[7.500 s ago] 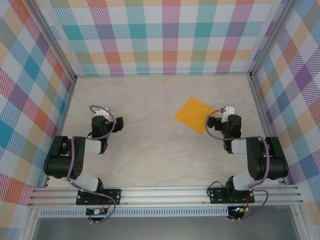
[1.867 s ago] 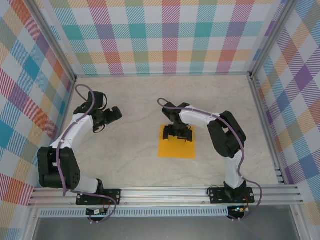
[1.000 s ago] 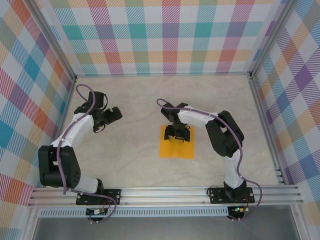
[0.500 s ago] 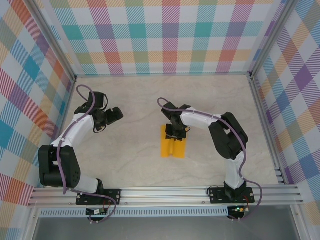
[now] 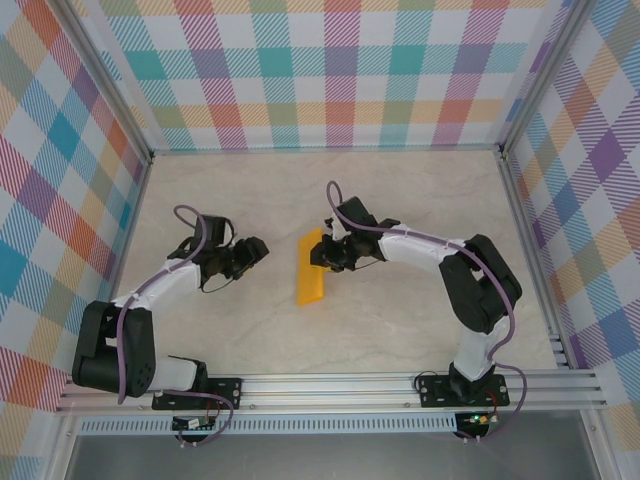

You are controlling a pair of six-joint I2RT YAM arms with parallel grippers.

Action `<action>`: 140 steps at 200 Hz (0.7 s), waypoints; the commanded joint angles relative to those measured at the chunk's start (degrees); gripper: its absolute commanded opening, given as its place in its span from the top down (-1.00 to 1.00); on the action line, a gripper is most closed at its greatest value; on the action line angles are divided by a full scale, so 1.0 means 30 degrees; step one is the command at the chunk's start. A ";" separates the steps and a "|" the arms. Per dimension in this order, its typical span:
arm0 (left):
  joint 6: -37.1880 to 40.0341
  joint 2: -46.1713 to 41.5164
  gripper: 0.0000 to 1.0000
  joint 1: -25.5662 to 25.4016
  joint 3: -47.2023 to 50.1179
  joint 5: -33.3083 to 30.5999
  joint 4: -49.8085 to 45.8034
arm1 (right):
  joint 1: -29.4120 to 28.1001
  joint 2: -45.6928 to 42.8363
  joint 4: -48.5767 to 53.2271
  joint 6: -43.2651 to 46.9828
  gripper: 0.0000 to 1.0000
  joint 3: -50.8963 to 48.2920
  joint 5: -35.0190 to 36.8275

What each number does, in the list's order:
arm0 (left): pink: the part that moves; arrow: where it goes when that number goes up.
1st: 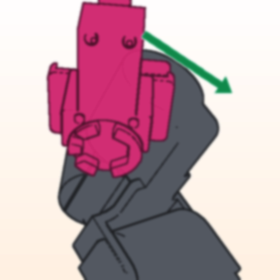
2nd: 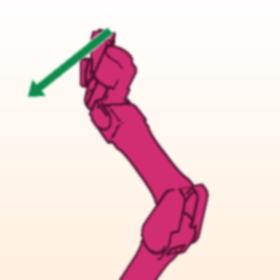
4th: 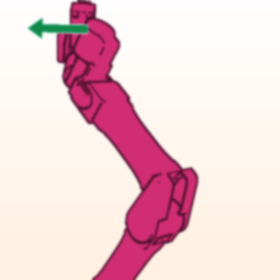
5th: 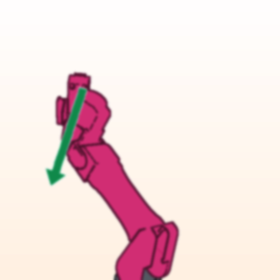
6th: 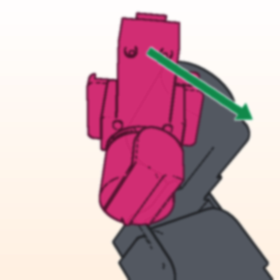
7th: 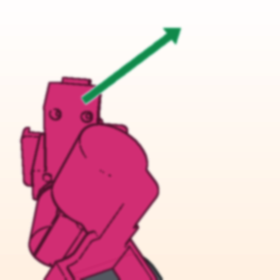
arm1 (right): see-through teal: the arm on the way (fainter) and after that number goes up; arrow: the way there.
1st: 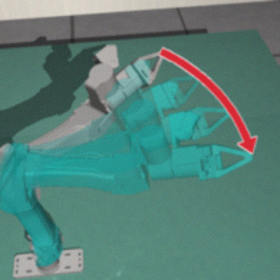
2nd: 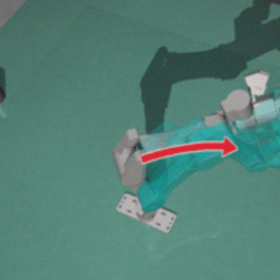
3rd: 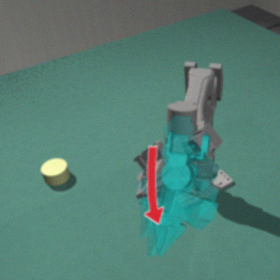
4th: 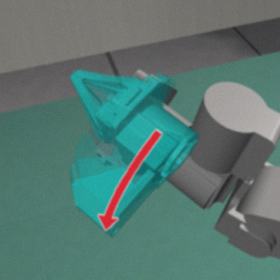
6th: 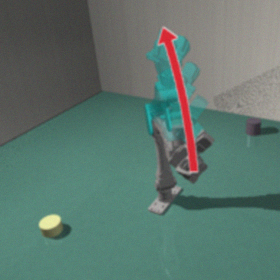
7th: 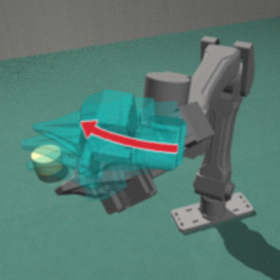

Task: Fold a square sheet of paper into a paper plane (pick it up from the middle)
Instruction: Fold the square sheet of paper in half at the center of the table.

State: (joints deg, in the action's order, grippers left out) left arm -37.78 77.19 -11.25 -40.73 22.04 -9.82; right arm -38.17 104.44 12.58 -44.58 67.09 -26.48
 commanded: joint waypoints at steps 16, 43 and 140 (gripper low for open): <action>-0.1469 -0.0047 -0.09 -0.1343 0.0452 0.0475 0.2970 | 0.0673 0.0836 -0.1163 -0.0061 0.60 -0.0844 -0.1695; -0.1937 0.0982 0.01 -0.2507 0.0368 0.0520 0.4188 | 0.0881 0.0971 -0.0352 0.0666 0.59 -0.1123 -0.1047; -0.2546 0.4230 0.31 -0.5090 -0.1255 -0.0628 0.4810 | 0.0978 0.1807 0.0826 0.0184 0.49 -0.1592 0.1335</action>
State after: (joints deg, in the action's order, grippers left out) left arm -44.64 88.77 -25.04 -41.95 21.39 3.29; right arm -35.29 108.88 13.52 -43.72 63.05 -24.56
